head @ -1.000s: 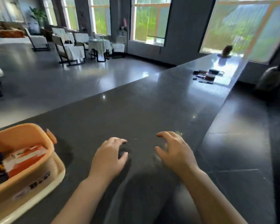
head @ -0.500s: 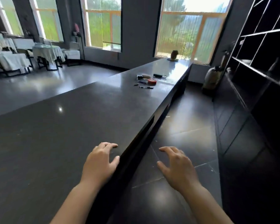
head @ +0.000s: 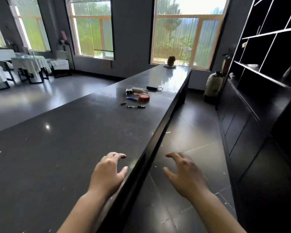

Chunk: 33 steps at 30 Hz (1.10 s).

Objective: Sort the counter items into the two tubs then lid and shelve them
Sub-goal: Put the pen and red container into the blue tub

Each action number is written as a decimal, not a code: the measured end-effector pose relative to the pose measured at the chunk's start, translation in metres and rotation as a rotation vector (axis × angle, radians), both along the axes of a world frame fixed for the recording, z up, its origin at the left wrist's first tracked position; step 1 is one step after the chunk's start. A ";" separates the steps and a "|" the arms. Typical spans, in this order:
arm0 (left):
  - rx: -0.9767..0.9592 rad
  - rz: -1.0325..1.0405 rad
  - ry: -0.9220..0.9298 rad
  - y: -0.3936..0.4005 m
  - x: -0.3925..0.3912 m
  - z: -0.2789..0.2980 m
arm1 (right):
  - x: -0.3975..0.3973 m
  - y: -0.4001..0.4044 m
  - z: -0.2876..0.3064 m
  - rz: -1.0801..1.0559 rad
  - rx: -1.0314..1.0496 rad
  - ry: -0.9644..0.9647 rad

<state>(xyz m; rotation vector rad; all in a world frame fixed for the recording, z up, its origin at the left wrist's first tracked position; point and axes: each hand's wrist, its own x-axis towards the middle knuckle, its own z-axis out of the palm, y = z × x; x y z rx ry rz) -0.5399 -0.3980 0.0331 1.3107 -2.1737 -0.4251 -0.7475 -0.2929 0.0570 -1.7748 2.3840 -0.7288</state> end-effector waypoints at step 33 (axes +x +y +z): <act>0.187 0.522 0.070 -0.491 -0.314 -0.059 | -0.319 -0.568 -0.032 0.493 0.160 0.067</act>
